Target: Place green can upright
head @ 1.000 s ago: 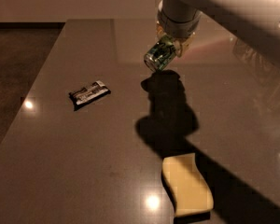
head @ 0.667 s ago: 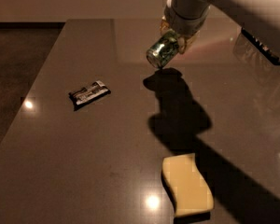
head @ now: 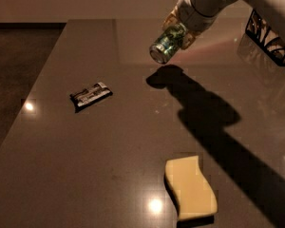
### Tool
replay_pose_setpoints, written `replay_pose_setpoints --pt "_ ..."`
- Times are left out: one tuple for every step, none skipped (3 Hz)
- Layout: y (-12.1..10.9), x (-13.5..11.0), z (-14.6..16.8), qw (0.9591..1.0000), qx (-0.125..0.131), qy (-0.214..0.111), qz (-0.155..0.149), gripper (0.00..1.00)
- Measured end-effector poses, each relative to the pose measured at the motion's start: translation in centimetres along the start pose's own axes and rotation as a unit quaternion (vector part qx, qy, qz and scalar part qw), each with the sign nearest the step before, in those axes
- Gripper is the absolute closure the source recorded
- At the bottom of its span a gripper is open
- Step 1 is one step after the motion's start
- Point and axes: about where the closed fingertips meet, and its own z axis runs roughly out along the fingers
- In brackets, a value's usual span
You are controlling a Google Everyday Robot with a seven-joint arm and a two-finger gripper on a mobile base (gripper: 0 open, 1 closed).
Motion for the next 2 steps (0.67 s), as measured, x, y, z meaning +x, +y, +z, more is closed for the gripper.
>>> replay_pose_setpoints --pt "-0.5 0.3 -0.7 0.9961 0.049 0.019 -0.071 1.0" --pt "-0.1 -0.8 -0.2 0.9849 0.089 0.046 -0.141 1.0"
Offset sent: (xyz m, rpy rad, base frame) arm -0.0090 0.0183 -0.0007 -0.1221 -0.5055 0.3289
